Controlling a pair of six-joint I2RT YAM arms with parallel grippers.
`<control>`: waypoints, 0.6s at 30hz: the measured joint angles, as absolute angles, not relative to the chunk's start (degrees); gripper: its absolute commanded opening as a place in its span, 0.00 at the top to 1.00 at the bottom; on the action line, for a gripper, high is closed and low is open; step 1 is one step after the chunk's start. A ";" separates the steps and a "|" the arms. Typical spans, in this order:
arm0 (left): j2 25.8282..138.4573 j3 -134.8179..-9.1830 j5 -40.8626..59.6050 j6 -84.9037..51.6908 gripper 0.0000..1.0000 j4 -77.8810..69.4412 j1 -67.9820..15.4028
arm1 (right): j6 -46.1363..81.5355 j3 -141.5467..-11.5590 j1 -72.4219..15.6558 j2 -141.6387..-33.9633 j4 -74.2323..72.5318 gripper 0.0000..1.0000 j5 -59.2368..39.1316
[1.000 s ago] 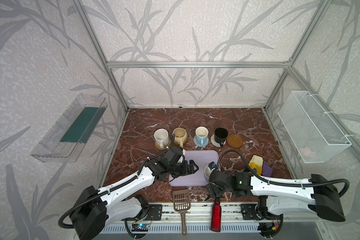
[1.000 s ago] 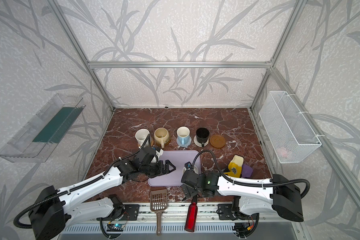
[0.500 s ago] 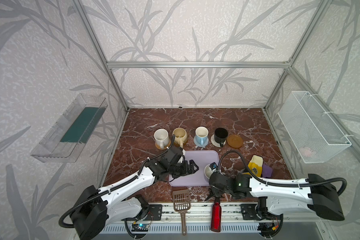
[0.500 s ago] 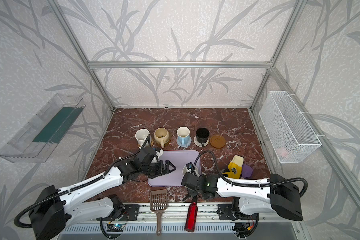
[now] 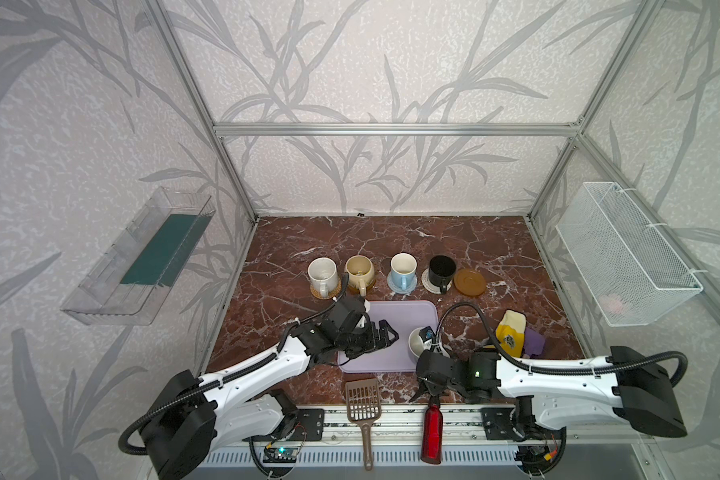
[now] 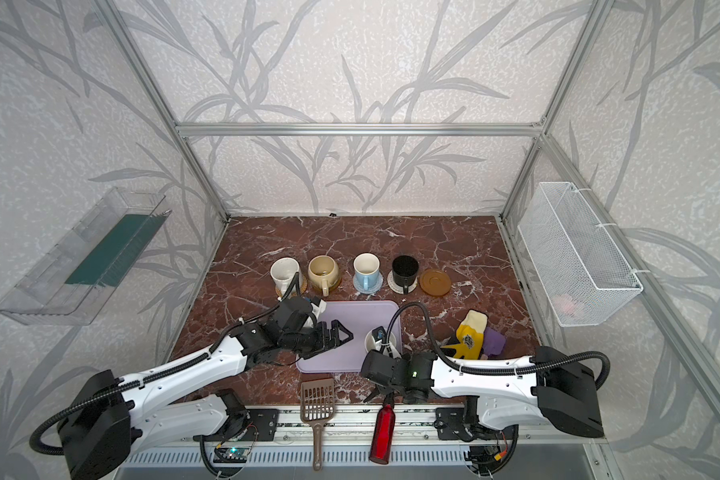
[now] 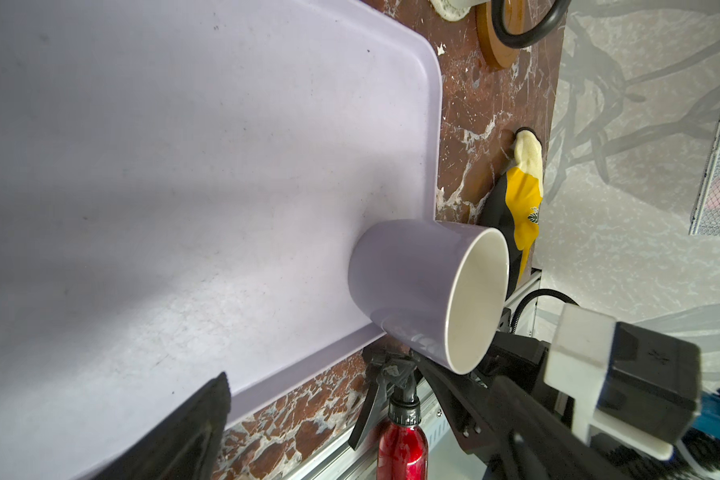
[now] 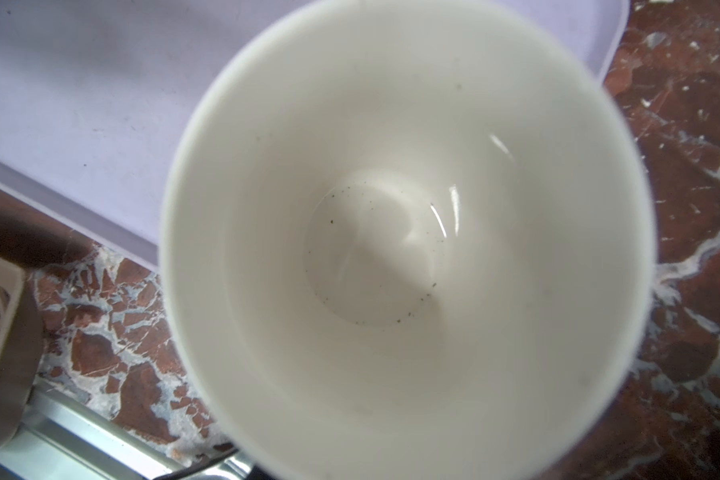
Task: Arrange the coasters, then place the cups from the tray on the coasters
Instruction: 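Close the right gripper inside the lavender mug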
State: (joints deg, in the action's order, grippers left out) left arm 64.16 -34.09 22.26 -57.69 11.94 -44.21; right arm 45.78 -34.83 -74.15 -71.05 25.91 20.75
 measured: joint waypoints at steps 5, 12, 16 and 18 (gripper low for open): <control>64.16 -34.11 22.15 -57.71 0.01 11.94 -44.21 | 46.50 -34.83 -74.17 -71.13 25.96 0.76 21.52; 64.16 -34.13 22.11 -57.71 0.01 11.94 -44.21 | 47.13 -33.85 -74.22 -69.91 25.56 0.85 22.46; 64.16 -34.13 21.93 -57.71 0.01 11.94 -44.31 | 47.18 -33.08 -74.26 -68.86 25.47 0.87 22.48; 64.16 -34.13 21.93 -57.71 0.01 11.92 -44.42 | 47.20 -32.77 -74.26 -68.31 25.52 0.89 22.48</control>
State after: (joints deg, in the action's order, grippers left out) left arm 64.16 -34.13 21.93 -57.71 11.92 -44.42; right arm 47.20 -32.77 -74.26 -68.31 25.52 22.48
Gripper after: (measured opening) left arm 0.994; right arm 0.171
